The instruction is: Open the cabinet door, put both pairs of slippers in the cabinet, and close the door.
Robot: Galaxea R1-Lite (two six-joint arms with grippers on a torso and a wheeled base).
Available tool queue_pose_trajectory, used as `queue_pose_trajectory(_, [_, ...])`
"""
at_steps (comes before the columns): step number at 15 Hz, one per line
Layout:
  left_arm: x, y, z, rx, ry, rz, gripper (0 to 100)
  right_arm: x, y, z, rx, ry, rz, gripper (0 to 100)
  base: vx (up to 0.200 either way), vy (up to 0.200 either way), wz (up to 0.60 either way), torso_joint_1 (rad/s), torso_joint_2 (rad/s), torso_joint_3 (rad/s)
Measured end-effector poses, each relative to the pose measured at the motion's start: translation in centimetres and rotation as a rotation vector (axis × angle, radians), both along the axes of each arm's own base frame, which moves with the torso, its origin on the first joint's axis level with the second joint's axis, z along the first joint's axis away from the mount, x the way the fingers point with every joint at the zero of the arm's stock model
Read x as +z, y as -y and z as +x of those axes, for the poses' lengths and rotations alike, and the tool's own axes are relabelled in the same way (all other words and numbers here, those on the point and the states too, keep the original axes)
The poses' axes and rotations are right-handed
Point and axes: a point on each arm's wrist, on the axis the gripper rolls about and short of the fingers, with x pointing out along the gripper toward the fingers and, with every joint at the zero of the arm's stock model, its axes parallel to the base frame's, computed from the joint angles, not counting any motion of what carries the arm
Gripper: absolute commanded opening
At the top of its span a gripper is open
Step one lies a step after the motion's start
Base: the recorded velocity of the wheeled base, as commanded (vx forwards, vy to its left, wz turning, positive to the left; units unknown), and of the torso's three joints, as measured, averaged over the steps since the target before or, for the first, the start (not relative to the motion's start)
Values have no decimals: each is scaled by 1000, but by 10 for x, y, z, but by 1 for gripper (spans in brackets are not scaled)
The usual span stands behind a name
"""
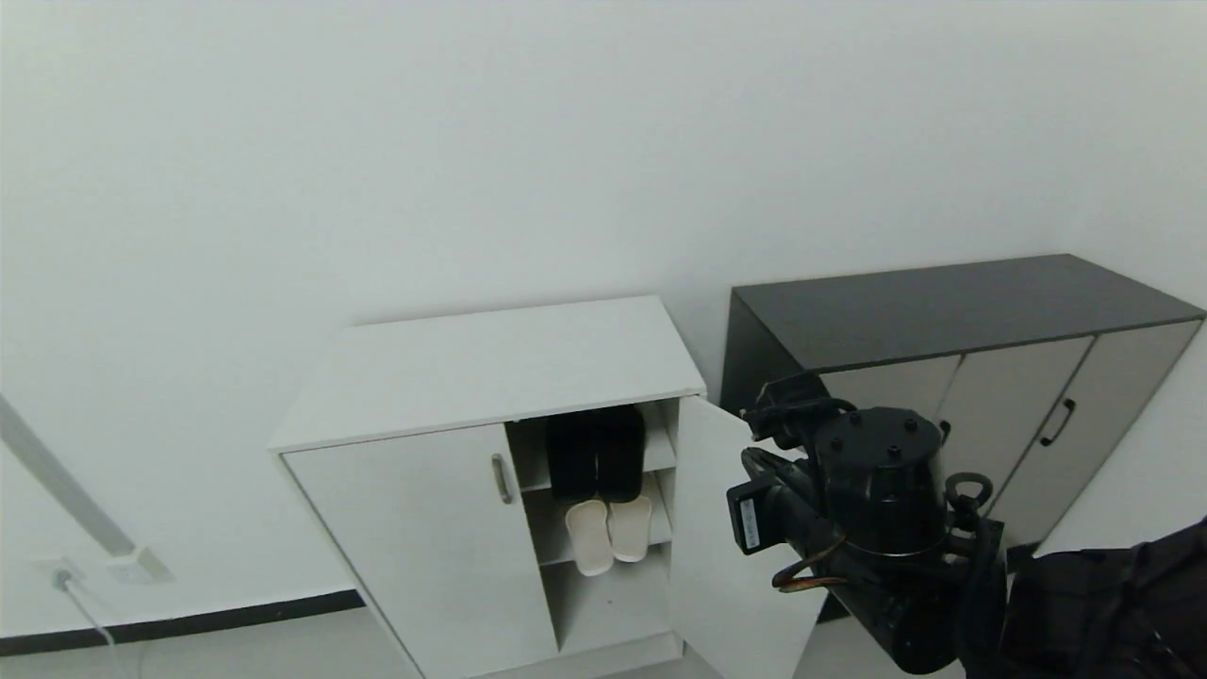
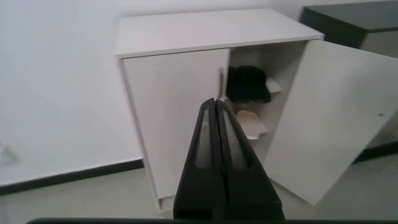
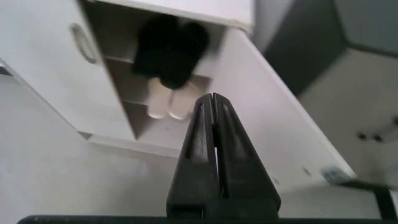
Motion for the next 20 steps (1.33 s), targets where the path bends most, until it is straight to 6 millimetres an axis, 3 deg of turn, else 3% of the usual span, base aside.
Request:
queue_pose_trajectory(4, [0, 0, 0, 0, 0, 0, 0, 0, 1, 2, -6, 0, -1, 0, 0, 0, 0, 0, 0, 0])
queue_pose_trajectory(10, [0, 0, 0, 0, -1, 0, 0, -2, 7, 10, -35, -1, -11, 0, -200, 0, 0, -4, 3, 4])
queue_pose_trajectory(12, [0, 0, 0, 0, -1, 0, 0, -4, 13, 18, -65, -4, -19, 0, 0, 0, 0, 0, 0, 0])
queue_pose_trajectory(20, [0, 0, 0, 0, -1, 0, 0, -1, 50, 108, -160, -57, 9, 0, 0, 0, 0, 0, 0, 0])
